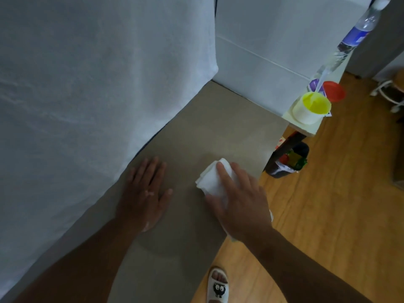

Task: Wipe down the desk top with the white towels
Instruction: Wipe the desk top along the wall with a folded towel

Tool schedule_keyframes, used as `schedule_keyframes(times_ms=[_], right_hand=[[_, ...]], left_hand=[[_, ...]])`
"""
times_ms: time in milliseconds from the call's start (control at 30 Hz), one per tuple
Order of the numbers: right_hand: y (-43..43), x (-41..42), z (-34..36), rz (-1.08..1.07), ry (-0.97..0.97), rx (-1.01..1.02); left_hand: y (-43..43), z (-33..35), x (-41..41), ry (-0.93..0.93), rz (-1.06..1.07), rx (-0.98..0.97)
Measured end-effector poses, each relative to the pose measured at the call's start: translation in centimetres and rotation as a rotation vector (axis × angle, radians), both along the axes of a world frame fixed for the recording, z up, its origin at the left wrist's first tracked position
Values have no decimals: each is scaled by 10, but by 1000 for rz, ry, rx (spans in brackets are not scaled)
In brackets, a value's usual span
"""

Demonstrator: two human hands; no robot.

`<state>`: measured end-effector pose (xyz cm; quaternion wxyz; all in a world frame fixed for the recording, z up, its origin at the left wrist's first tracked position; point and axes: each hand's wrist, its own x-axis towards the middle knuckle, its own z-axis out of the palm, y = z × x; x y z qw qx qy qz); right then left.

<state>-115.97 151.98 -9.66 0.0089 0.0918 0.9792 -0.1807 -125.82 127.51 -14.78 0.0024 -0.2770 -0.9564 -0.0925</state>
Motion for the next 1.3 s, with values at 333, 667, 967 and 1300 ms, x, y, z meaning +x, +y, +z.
schedule_keyframes(times_ms=[333,667,967,1300], right_hand=[[-35,42,-16,252,105,27],[-13,-13,-27,374,105,114],[106,-152,-22,-219,-4,135],[57,-79,-16,-142,0,193]], left_hand=[[-4,-12,-3,100,-22,19],[-4,-20,1,214,32,100],[-3,-14,2,184,69,23],[0,-8,2,105,103,-7]])
